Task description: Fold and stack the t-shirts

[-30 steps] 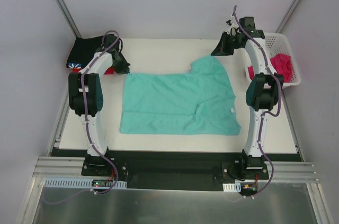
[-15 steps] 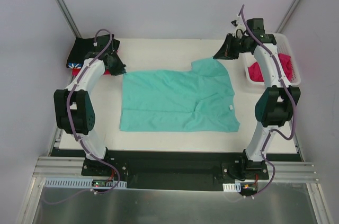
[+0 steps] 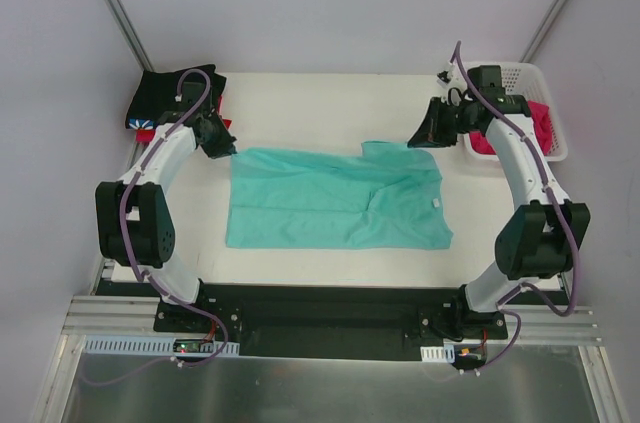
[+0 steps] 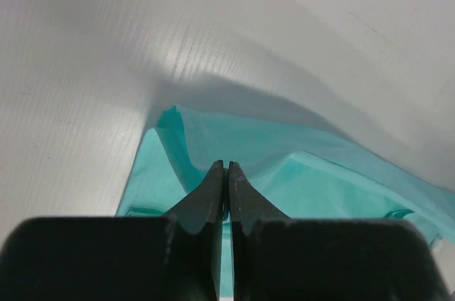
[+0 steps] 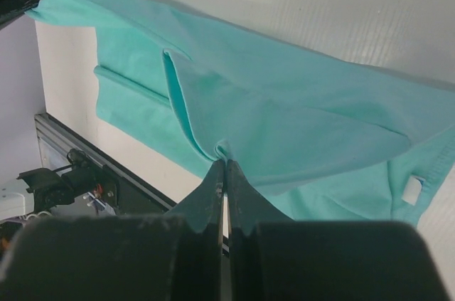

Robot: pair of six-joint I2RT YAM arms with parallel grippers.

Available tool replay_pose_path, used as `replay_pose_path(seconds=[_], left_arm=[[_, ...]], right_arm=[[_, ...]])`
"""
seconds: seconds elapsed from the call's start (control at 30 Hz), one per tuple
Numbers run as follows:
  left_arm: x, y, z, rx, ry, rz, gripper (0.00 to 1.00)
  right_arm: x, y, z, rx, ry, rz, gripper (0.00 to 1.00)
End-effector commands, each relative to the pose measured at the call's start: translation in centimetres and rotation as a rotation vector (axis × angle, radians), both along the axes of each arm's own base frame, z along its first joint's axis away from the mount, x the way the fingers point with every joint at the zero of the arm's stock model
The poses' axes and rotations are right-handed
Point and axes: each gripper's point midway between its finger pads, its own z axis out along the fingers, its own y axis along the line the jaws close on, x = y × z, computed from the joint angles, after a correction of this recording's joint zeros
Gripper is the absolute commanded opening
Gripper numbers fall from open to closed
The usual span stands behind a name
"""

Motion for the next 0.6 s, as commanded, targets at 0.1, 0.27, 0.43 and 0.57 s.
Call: replay_pose_path(seconds=[0.1, 0.27, 0.43, 0.57], left_arm=[[-0.4, 0.6, 1.4, 0.003, -0.047, 0.011, 0.0], [-1.0, 0.5, 0.7, 0.002, -0.033, 0.01, 0.0], [-2.5, 0.7, -0.5, -0.001, -0.025, 0.028, 0.0], [-3.5, 1.2, -0.7, 0.02, -0.033, 0.046, 0.0]], right_arm=[[-2.3, -2.1, 1.0, -0.11, -0.043, -0.034, 0.01], [-3.7, -3.1, 0.3, -0.156, -0.014, -0.068, 0.01], [-5.7, -4.2, -1.0, -0.209, 0.019, -0.092, 0.01], [-7.0, -4.8, -2.2, -0.249, 0.056, -0.1, 0.01]])
